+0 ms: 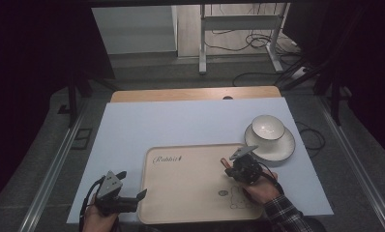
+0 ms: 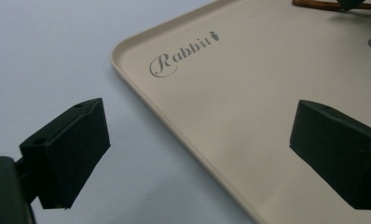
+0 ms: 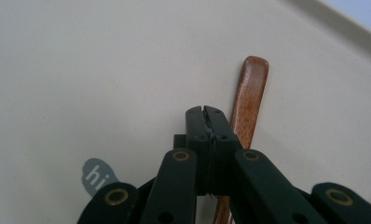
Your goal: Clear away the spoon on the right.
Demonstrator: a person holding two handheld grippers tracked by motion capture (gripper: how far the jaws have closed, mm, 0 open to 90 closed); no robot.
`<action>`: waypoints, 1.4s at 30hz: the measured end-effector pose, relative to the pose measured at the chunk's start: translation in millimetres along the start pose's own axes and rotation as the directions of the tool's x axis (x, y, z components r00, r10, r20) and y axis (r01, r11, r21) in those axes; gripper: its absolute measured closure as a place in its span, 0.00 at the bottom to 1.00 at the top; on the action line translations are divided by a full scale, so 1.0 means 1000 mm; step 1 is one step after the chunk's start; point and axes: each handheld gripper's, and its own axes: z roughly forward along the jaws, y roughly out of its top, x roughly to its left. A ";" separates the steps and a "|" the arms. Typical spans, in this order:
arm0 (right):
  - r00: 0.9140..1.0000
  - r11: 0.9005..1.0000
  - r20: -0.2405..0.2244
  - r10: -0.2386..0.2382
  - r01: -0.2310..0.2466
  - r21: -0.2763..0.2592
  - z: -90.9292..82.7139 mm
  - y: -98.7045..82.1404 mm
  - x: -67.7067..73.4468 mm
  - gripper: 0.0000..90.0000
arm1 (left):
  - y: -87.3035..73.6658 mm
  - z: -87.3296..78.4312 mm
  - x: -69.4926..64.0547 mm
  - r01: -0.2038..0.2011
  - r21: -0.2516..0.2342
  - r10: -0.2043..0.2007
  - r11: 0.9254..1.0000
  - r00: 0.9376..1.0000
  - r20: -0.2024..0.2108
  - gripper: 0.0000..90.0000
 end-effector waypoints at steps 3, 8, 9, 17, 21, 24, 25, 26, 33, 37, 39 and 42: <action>1.000 1.000 0.008 0.004 -0.004 0.012 0.003 -0.001 -0.002 1.00 | 0.000 0.000 0.000 0.001 -0.001 -0.001 1.000 1.000 0.001 0.05; 1.000 0.999 0.022 0.023 -0.023 0.022 0.003 -0.004 -0.008 1.00 | 0.000 0.000 0.000 0.002 -0.003 -0.002 1.000 1.000 0.002 0.05; 0.999 0.999 0.023 0.024 -0.025 0.023 0.003 -0.004 -0.009 1.00 | 0.000 0.000 0.000 0.002 -0.002 -0.002 1.000 1.000 0.002 0.05; 0.997 0.998 0.044 0.058 -0.059 0.023 0.001 -0.008 -0.020 1.00 | 0.000 0.000 0.000 0.002 -0.002 -0.002 1.000 1.000 0.002 0.05; 0.995 0.997 0.055 0.077 -0.079 0.017 -0.002 -0.012 -0.027 1.00 | 0.000 0.000 0.000 0.002 -0.002 -0.002 1.000 1.000 0.002 0.05; 0.994 0.996 0.061 0.091 -0.092 0.012 -0.004 -0.014 -0.032 1.00 | 0.000 0.000 0.000 0.002 -0.002 -0.002 1.000 1.000 0.002 0.05; 0.993 0.995 0.063 0.096 -0.097 0.010 -0.004 -0.015 -0.033 1.00 | 0.000 0.000 0.000 0.001 -0.003 -0.001 1.000 1.000 0.001 0.05; 0.993 0.995 0.064 0.095 -0.096 0.010 -0.004 -0.015 -0.033 1.00 | 0.000 0.000 0.000 0.001 -0.002 -0.001 1.000 1.000 0.001 0.05; 0.994 0.996 0.067 0.084 -0.084 -0.005 -0.006 -0.014 -0.030 0.99 | 0.000 0.000 0.000 0.001 -0.003 -0.001 1.000 1.000 0.000 0.05; 0.995 0.997 0.069 0.072 -0.071 -0.018 -0.009 -0.014 -0.028 0.96 | 0.000 0.000 0.000 0.001 -0.002 -0.001 1.000 1.000 0.000 0.05; 0.996 0.998 0.067 0.066 -0.065 -0.023 -0.009 -0.014 -0.027 0.95 | 0.000 0.000 0.000 0.001 -0.001 -0.001 1.000 1.000 -0.001 0.05; 0.996 0.998 0.077 0.050 -0.047 -0.037 -0.013 -0.014 -0.026 0.93 | 0.000 0.000 0.000 0.001 -0.002 -0.001 1.000 1.000 0.000 0.05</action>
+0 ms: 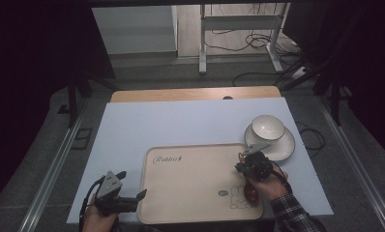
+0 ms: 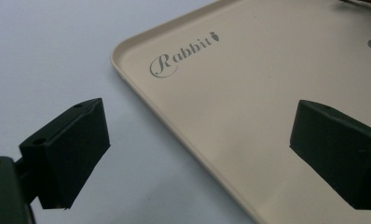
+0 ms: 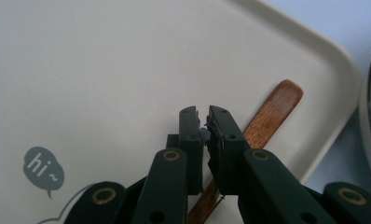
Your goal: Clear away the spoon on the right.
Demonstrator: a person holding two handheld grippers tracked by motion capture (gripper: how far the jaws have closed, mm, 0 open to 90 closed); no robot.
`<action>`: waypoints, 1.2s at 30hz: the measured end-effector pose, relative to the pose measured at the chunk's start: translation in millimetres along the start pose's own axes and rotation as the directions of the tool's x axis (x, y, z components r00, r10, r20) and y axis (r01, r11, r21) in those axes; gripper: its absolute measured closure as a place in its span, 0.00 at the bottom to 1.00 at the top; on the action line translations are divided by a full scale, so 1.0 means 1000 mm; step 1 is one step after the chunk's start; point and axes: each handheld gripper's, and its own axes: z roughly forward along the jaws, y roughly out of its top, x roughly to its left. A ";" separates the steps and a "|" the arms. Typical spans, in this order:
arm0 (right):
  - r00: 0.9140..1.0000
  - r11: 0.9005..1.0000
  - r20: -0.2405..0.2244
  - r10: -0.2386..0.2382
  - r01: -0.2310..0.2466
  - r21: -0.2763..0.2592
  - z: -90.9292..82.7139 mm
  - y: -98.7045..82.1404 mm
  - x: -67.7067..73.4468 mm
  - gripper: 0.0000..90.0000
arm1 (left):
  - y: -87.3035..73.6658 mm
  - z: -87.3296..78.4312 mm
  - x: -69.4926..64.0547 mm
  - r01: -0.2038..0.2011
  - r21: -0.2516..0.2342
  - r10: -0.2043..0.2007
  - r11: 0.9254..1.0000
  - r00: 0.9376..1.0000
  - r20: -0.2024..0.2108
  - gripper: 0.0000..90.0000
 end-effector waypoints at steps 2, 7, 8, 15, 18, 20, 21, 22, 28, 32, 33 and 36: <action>1.000 1.000 0.003 -0.007 0.007 -0.019 -0.003 0.000 0.001 0.93 | 0.000 0.000 0.000 0.000 0.000 0.000 1.000 1.000 0.000 0.05; 1.000 0.999 0.010 -0.024 0.024 -0.048 -0.010 0.000 0.007 0.92 | 0.000 0.000 0.000 -0.001 0.001 0.001 1.000 1.000 0.000 0.05; 1.000 0.998 0.011 -0.024 0.025 -0.051 -0.011 0.000 0.008 0.91 | 0.000 0.000 0.000 0.001 0.000 -0.001 1.000 1.000 0.001 0.05; 1.000 0.997 0.007 -0.015 0.015 -0.075 -0.017 0.000 0.009 0.86 | 0.000 0.000 0.000 0.002 0.000 -0.002 1.000 1.000 0.003 0.05; 1.000 0.997 0.010 -0.008 0.009 -0.078 -0.019 -0.001 0.010 0.83 | 0.000 0.000 0.000 0.002 0.000 -0.002 1.000 1.000 0.004 0.05; 1.000 0.997 0.011 -0.004 0.005 -0.082 -0.021 -0.002 0.010 0.81 | 0.000 0.000 0.001 0.003 0.000 -0.003 1.000 1.000 0.005 0.05; 1.000 0.997 0.011 0.000 0.001 -0.083 -0.022 -0.002 0.010 0.80 | 0.000 0.000 0.001 0.003 0.000 -0.003 1.000 1.000 0.005 0.05; 1.000 0.996 0.010 0.002 -0.001 -0.085 -0.022 -0.002 0.010 0.79 | 0.000 0.000 0.001 0.004 0.000 -0.004 1.000 1.000 0.005 0.05; 1.000 0.996 0.013 0.014 -0.013 -0.088 -0.026 -0.006 0.011 0.70 | 0.000 0.000 0.001 0.006 0.001 -0.006 1.000 1.000 0.007 0.05; 1.000 0.996 0.015 0.022 -0.021 -0.089 -0.028 -0.010 0.010 0.65 | 0.000 0.000 0.001 0.007 0.000 -0.007 1.000 1.000 0.008 0.05; 1.000 0.996 0.016 0.024 -0.022 -0.091 -0.029 -0.011 0.010 0.63 | 0.000 0.000 0.001 0.008 0.000 -0.008 1.000 1.000 0.008 0.05; 0.999 0.995 0.018 0.034 -0.032 -0.097 -0.031 -0.013 0.009 0.58 | 0.000 0.000 0.001 0.010 -0.001 -0.010 1.000 1.000 0.009 0.05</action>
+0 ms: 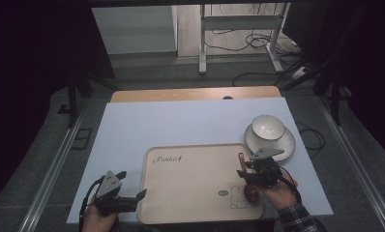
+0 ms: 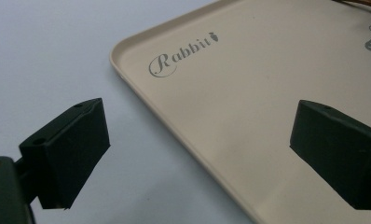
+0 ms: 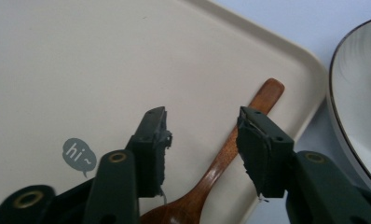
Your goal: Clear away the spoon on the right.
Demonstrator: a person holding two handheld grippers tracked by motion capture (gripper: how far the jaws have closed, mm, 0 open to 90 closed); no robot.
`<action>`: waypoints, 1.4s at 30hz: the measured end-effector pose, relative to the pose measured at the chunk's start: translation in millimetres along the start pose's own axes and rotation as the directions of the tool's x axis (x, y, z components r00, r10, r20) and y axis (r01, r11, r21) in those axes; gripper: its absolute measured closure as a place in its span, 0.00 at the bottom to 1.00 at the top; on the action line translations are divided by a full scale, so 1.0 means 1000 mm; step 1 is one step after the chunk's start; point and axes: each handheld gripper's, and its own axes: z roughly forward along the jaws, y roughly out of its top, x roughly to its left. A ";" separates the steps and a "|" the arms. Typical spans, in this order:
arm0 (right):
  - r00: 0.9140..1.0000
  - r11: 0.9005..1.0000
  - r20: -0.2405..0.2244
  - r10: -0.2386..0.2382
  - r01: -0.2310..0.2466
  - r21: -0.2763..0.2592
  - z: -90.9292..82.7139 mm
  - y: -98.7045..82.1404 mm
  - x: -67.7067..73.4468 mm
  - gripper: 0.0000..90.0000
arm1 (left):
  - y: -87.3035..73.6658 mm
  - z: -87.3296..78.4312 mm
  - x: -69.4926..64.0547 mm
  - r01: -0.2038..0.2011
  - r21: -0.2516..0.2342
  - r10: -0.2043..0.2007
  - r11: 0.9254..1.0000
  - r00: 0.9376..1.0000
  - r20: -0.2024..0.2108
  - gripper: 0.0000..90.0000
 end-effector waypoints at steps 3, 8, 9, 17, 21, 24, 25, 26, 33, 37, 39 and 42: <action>1.000 1.000 0.000 0.005 -0.005 -0.007 -0.003 -0.002 -0.001 0.54 | 0.000 0.000 0.000 0.000 0.000 0.000 1.000 1.000 0.000 0.05; 1.000 1.000 0.001 0.008 -0.008 -0.019 -0.007 -0.003 0.000 0.48 | 0.000 0.000 0.000 0.001 0.000 -0.001 1.000 1.000 0.000 0.05; 1.000 1.000 0.002 0.007 -0.007 -0.023 -0.008 -0.004 0.000 0.46 | 0.000 0.000 0.000 0.001 0.000 -0.001 1.000 1.000 0.000 0.05; 1.000 1.000 0.014 0.002 -0.001 -0.030 -0.014 -0.005 0.001 0.39 | 0.000 0.000 0.000 0.002 0.001 -0.002 1.000 1.000 0.000 0.05; 1.000 0.999 0.021 0.002 -0.002 -0.044 -0.017 -0.006 0.002 0.36 | 0.000 0.000 0.000 0.002 0.001 -0.002 1.000 1.000 0.001 0.05; 1.000 0.998 0.028 0.001 0.000 -0.057 -0.021 -0.008 0.002 0.33 | 0.000 0.000 0.000 0.004 0.000 -0.004 1.000 1.000 0.001 0.05; 1.000 0.998 0.031 0.001 0.001 -0.059 -0.022 -0.008 0.003 0.32 | 0.000 0.000 0.000 0.004 0.000 -0.004 1.000 1.000 0.001 0.05; 0.999 0.998 0.033 -0.001 0.003 -0.062 -0.023 -0.009 0.003 0.31 | 0.000 0.000 0.000 0.004 0.000 -0.004 1.000 1.000 0.001 0.05; 0.999 0.997 0.052 -0.001 0.005 -0.075 -0.028 -0.015 0.003 0.27 | 0.000 0.000 0.000 0.004 0.000 -0.004 1.000 1.000 0.000 0.05; 0.998 0.997 0.060 0.002 0.003 -0.082 -0.031 -0.018 0.003 0.25 | 0.000 0.000 0.000 0.003 0.000 -0.003 1.000 1.000 0.000 0.05; 0.998 0.996 0.062 0.002 0.003 -0.086 -0.032 -0.020 0.003 0.24 | 0.000 0.000 0.000 0.003 0.000 -0.003 1.000 1.000 0.000 0.05; 0.998 0.996 0.065 0.003 0.003 -0.087 -0.033 -0.022 0.003 0.21 | 0.000 0.000 0.000 0.004 0.000 -0.004 1.000 1.000 0.000 0.05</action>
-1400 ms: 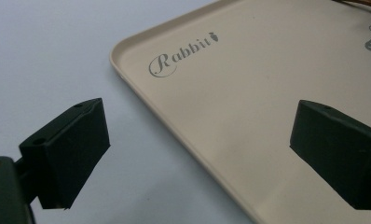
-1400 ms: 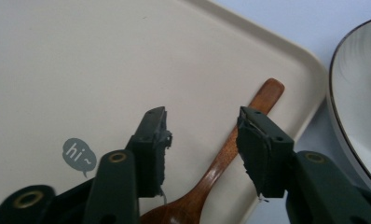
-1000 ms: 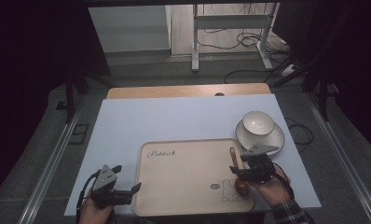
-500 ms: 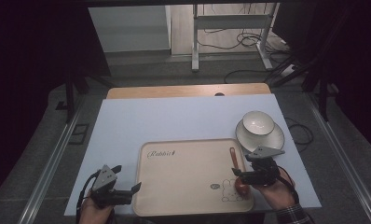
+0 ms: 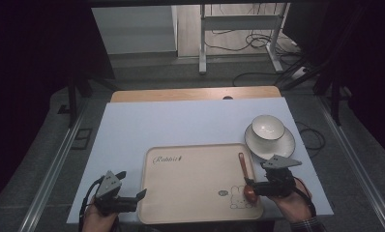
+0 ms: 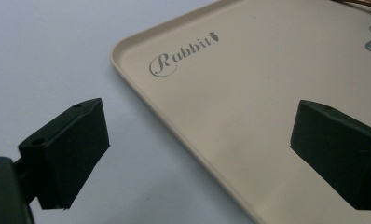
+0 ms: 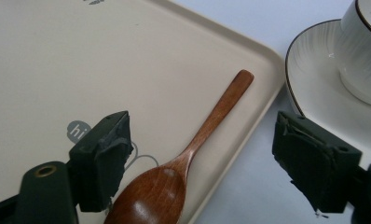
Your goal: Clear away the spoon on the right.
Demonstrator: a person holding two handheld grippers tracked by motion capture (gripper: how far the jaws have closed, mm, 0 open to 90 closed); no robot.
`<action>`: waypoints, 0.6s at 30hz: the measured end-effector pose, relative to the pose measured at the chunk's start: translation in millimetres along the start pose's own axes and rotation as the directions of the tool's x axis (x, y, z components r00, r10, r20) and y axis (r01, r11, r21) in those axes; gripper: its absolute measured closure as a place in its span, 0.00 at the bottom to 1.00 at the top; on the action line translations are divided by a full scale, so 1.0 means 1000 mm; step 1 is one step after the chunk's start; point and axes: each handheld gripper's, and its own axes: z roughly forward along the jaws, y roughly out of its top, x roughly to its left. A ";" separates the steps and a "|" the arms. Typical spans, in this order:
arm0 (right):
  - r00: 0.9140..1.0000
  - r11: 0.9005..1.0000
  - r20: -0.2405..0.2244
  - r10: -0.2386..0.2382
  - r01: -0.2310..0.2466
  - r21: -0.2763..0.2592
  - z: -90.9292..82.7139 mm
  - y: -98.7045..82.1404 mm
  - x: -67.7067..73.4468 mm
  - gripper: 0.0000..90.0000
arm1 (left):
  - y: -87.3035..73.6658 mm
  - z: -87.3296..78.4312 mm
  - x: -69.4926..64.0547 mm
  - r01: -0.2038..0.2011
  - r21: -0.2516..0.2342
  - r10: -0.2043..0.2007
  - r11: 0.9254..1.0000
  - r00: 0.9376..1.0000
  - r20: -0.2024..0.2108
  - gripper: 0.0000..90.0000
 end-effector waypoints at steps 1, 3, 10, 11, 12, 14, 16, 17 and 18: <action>1.000 1.000 0.002 -0.001 0.001 0.001 0.000 -0.001 0.000 0.21 | 0.000 0.000 0.000 0.000 0.000 0.000 1.000 1.000 0.000 0.05; 1.000 1.000 0.002 0.003 -0.003 0.001 -0.001 -0.002 0.000 0.20 | 0.000 0.000 0.000 0.000 0.000 0.000 1.000 1.000 0.000 0.05; 1.000 1.000 0.006 0.011 -0.011 0.003 -0.005 -0.009 -0.001 0.16 | 0.000 0.000 0.000 0.002 -0.001 -0.002 1.000 1.000 0.000 0.05; 1.000 1.000 0.006 0.013 -0.013 0.003 -0.005 -0.009 -0.001 0.16 | 0.000 0.000 0.000 0.002 -0.001 -0.002 1.000 1.000 0.000 0.05; 1.000 1.000 0.006 0.013 -0.013 0.003 -0.005 -0.010 -0.001 0.16 | 0.000 0.000 0.000 0.002 -0.001 -0.002 1.000 1.000 0.000 0.04; 1.000 1.000 0.008 0.009 -0.009 0.002 -0.006 -0.011 -0.001 0.15 | 0.000 0.000 0.000 0.001 0.000 -0.001 1.000 1.000 0.000 0.05; 1.000 1.000 0.008 0.007 -0.008 0.005 -0.007 -0.012 0.000 0.14 | 0.000 0.000 0.000 0.002 -0.001 -0.002 1.000 1.000 0.000 0.05; 1.000 1.000 0.011 0.006 -0.006 0.006 -0.008 -0.013 0.000 0.13 | 0.000 0.000 0.000 0.002 -0.001 -0.002 1.000 1.000 0.000 0.05; 1.000 1.000 0.013 0.003 -0.003 0.007 -0.008 -0.014 0.000 0.12 | 0.000 0.000 0.000 0.002 -0.001 -0.002 1.000 1.000 0.000 0.05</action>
